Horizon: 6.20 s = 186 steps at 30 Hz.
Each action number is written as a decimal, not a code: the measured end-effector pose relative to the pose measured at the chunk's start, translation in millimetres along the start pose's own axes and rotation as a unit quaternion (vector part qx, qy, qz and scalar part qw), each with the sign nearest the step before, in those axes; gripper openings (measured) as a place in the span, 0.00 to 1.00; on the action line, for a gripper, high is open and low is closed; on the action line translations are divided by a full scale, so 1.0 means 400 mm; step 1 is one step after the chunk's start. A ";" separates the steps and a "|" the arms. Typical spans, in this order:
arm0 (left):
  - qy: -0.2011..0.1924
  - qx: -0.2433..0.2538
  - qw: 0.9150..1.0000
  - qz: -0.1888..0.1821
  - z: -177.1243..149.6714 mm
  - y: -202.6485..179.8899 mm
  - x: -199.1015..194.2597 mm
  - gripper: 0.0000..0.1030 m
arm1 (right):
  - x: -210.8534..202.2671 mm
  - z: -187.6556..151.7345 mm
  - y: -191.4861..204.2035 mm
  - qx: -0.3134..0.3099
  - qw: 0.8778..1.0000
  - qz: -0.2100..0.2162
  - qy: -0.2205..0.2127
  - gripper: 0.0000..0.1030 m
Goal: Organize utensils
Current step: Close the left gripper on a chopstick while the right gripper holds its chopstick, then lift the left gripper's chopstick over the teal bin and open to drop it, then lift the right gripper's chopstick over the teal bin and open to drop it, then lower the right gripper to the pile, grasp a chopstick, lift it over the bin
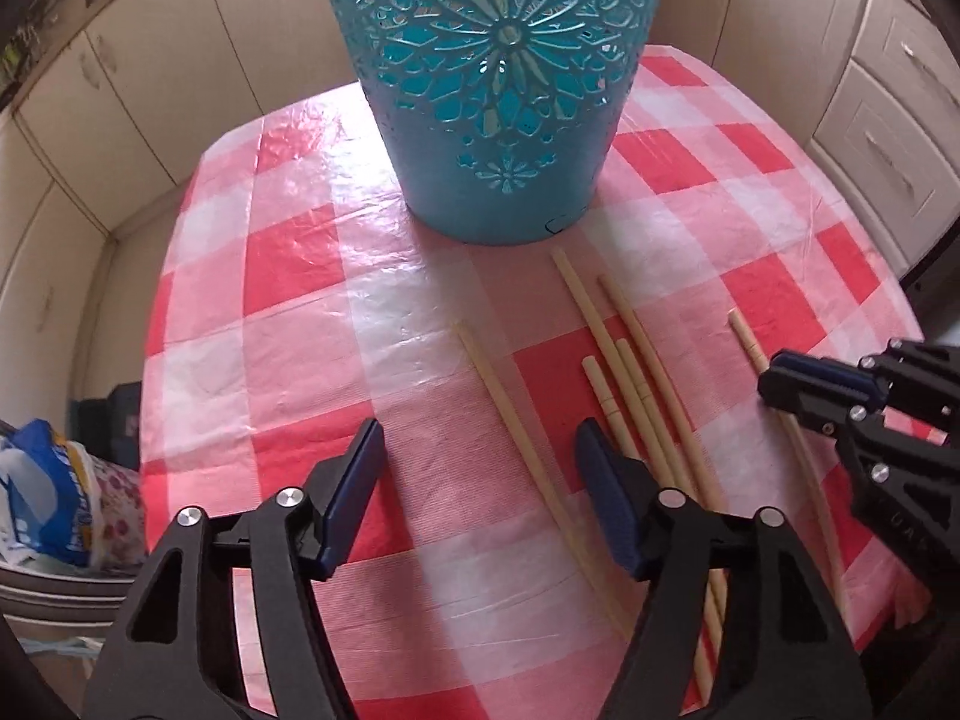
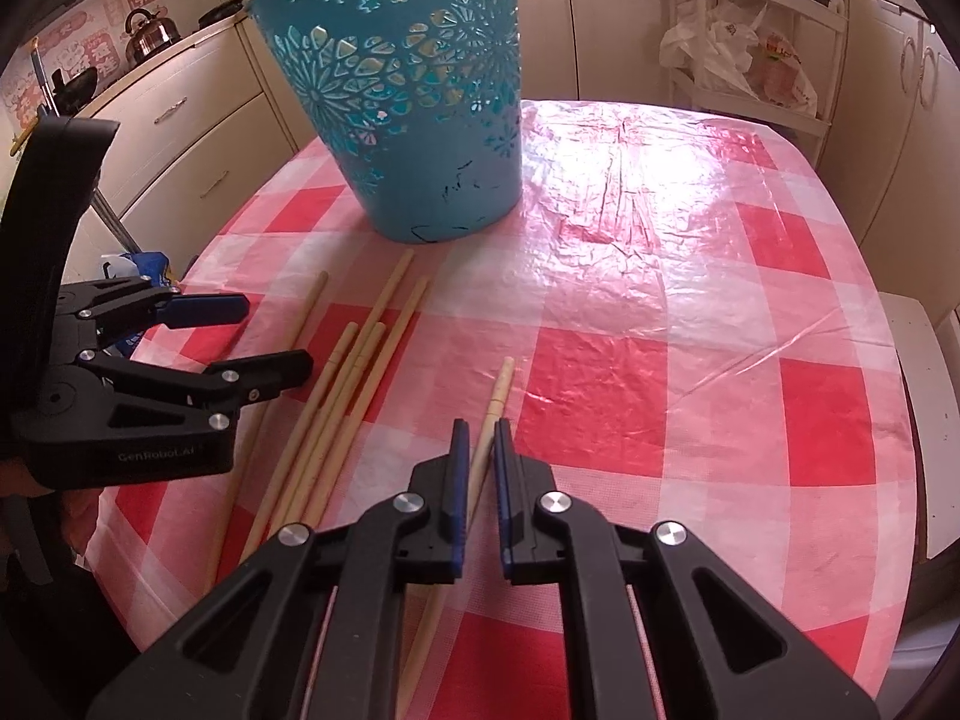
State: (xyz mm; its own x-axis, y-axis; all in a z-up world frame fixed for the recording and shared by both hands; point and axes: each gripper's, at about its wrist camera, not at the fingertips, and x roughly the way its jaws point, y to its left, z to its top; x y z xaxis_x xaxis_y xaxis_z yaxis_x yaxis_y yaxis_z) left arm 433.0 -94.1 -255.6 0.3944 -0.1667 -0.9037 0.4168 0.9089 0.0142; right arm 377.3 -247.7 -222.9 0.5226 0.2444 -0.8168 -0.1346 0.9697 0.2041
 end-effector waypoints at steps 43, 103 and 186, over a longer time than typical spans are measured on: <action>-0.206 -0.049 0.974 -0.080 0.087 0.048 -0.309 0.05 | 0.000 0.006 -0.052 0.068 0.997 0.047 0.007 0.06; -0.444 -0.225 0.867 -0.001 0.117 0.121 -0.471 0.67 | 0.003 -0.004 -0.088 0.113 0.989 0.092 0.008 0.06; -0.406 -0.363 0.838 -0.039 0.044 0.348 -0.475 0.75 | -0.186 0.228 -0.135 0.130 0.980 0.034 -0.145 0.06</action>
State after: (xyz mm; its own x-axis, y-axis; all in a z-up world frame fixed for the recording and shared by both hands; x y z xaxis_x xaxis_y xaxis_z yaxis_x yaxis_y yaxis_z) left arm 430.3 57.3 -74.3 0.9388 -0.1748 -0.2969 -0.0238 0.8269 -0.5619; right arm 422.4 -318.0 -124.1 0.7422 0.2630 -0.6164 0.0212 0.9101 0.4138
